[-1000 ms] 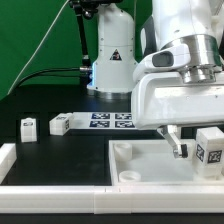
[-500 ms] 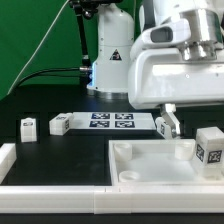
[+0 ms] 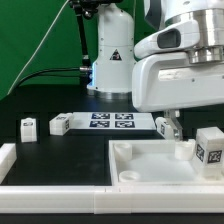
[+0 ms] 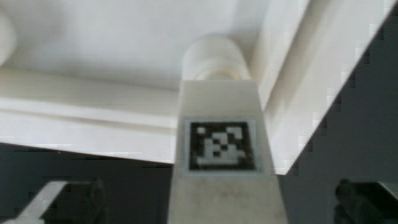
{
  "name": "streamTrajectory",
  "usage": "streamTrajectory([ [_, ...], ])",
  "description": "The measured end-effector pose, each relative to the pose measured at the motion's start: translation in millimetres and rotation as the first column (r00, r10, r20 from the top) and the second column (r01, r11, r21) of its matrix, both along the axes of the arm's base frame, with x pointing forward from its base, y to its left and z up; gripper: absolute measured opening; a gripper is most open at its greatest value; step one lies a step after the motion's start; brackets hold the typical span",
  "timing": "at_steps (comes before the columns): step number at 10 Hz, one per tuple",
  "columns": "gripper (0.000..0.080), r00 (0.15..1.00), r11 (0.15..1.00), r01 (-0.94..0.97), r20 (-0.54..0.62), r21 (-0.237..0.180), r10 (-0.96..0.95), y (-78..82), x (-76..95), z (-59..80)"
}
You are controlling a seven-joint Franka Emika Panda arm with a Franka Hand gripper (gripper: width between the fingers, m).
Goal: Assemble one leg
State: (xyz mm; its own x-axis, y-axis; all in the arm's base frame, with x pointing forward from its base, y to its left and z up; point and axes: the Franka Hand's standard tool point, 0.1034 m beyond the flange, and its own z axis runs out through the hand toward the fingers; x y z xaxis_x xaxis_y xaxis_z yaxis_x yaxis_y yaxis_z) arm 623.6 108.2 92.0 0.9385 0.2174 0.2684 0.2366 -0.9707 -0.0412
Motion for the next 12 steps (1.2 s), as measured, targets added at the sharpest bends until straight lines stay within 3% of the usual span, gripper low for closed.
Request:
streamTrajectory([
  [3,0.0649,0.93,0.999,-0.032,-0.368,-0.033,0.017,5.9,-14.6,-3.6],
  [5,0.0649,0.899,0.998,-0.042,-0.438,-0.036,0.022,5.0,-10.7,-7.8],
  [11,0.0649,0.917,0.999,-0.043,-0.399,-0.033,0.026,-1.9,-2.6,-11.5],
  [12,0.0602,0.916,0.999,-0.043,-0.399,-0.033,0.026,-2.1,-2.8,-11.7],
])
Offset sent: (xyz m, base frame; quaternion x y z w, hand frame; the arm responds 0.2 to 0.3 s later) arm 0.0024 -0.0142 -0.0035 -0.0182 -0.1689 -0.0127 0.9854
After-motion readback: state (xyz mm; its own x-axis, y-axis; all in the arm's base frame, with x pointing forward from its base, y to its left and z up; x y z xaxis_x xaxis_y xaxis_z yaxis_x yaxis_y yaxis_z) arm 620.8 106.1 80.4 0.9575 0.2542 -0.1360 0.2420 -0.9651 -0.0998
